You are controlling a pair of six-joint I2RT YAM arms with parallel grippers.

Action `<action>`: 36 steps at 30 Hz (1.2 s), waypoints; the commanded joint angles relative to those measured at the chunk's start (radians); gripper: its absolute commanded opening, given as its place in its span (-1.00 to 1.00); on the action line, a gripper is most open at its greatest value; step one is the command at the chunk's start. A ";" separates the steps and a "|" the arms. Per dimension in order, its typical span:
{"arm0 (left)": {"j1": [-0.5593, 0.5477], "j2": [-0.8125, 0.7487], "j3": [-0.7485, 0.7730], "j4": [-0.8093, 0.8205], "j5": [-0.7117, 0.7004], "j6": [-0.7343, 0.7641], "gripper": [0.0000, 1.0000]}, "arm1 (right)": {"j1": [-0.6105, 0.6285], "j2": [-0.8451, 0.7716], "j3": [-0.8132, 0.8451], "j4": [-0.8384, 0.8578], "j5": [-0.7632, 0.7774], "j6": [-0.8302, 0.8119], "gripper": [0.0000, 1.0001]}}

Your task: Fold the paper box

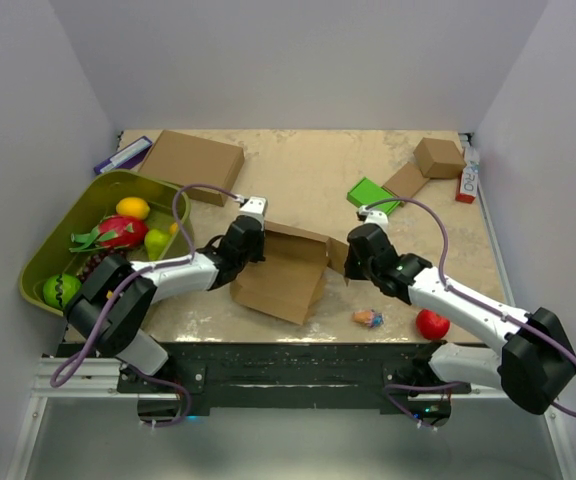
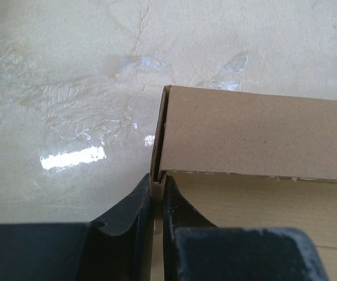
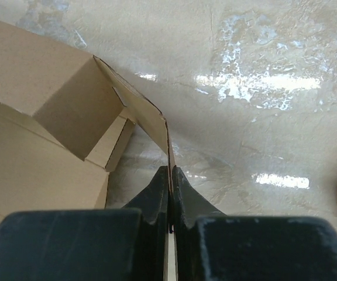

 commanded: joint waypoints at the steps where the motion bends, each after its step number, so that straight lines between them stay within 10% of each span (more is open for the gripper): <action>1: 0.010 0.026 0.047 -0.015 -0.132 0.014 -1.00 | 0.005 -0.021 0.036 -0.008 0.059 0.018 -1.00; 6: 0.010 0.013 0.021 0.031 -0.099 0.013 -1.00 | 0.005 -0.016 0.038 0.002 0.047 0.018 -0.81; 12: 0.006 -0.062 -0.051 0.066 -0.152 0.007 -1.00 | 0.005 -0.057 0.116 -0.054 0.012 0.024 0.50; 15: -0.020 -0.105 -0.116 0.128 -0.180 0.011 -1.00 | 0.006 -0.102 0.147 -0.044 -0.014 0.026 0.71; 25: -0.145 -0.093 -0.216 0.234 -0.398 -0.019 -1.00 | -0.021 0.049 0.191 0.175 -0.362 0.223 0.68; 36: -0.175 -0.087 -0.246 0.284 -0.413 -0.055 -1.00 | -0.040 0.143 0.151 0.261 -0.318 0.260 0.46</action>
